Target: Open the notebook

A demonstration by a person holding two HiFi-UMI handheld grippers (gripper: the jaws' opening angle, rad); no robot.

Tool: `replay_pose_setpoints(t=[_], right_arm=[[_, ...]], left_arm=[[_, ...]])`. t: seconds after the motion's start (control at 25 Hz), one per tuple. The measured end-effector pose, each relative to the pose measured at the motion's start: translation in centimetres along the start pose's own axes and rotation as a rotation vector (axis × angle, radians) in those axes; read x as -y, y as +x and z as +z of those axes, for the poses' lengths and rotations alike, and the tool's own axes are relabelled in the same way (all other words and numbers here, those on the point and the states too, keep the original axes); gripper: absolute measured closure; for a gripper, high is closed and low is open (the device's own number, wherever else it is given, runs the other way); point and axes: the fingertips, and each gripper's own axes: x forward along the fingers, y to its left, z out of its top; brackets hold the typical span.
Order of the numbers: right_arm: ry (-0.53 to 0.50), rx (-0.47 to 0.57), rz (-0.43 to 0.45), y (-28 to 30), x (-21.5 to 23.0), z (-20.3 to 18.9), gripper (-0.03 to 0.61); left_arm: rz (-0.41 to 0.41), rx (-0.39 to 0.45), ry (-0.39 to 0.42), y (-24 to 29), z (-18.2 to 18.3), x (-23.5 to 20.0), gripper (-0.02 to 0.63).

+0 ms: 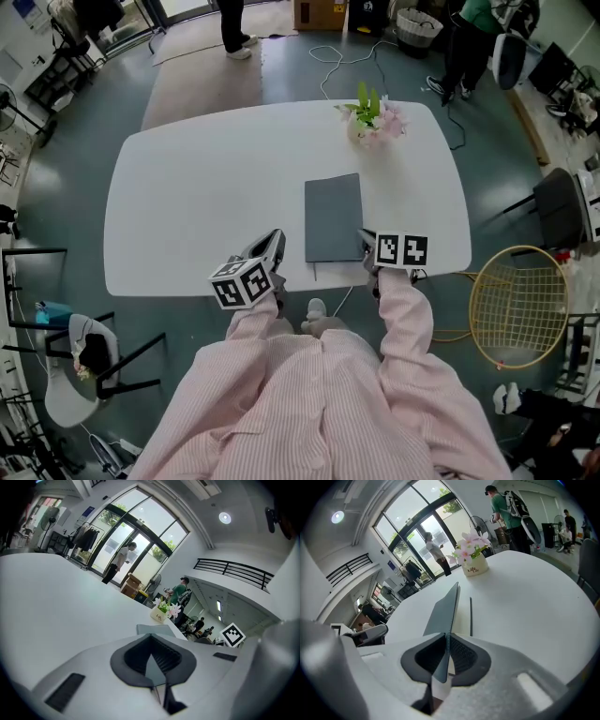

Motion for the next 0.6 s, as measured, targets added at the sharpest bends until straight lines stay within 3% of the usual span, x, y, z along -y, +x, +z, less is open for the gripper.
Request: replay_pose_setpoints(t=[0.28, 0.6], right_arm=[[-0.032, 0.048, -0.043, -1.1, -3.1, 1.0, 0.544], [-0.071, 0.123, -0.162, -1.5, -7.2, 1.9, 0.545]], left_arm=[[-0.050, -0.013, 0.014, -1.4, 1.9, -2.1, 0.615], [-0.110, -0.036, 0.026, -4.1, 4.6, -5.5, 0.615]])
